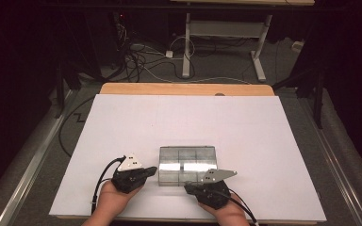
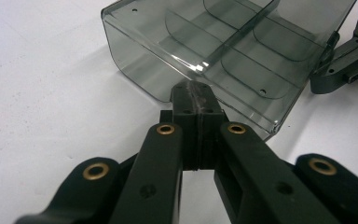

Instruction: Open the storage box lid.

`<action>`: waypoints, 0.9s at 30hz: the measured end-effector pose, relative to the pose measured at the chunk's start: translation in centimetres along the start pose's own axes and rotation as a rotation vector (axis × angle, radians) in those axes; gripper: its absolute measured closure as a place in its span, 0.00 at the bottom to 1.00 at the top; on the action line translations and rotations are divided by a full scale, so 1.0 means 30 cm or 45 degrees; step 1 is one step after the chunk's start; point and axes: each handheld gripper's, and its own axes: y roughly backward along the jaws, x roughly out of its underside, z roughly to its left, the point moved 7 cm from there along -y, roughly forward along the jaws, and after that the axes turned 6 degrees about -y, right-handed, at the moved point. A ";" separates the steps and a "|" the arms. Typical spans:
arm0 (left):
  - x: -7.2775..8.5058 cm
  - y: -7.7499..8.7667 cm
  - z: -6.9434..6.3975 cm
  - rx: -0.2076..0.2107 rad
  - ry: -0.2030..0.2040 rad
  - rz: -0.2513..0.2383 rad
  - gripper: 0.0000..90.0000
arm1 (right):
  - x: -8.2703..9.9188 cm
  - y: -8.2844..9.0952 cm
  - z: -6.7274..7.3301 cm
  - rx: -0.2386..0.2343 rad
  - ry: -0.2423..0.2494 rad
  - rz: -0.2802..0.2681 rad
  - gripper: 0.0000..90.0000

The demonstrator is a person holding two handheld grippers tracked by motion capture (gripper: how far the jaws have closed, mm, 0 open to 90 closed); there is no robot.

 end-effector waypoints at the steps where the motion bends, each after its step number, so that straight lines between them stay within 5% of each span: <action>1: 0.000 0.000 0.000 0.001 0.000 -0.001 0.97 | 0.000 0.000 -0.001 -0.001 0.000 -0.001 1.00; 27: -0.004 0.003 -0.005 0.013 0.008 -0.012 0.97 | -0.005 0.009 0.001 -0.024 -0.006 -0.044 1.00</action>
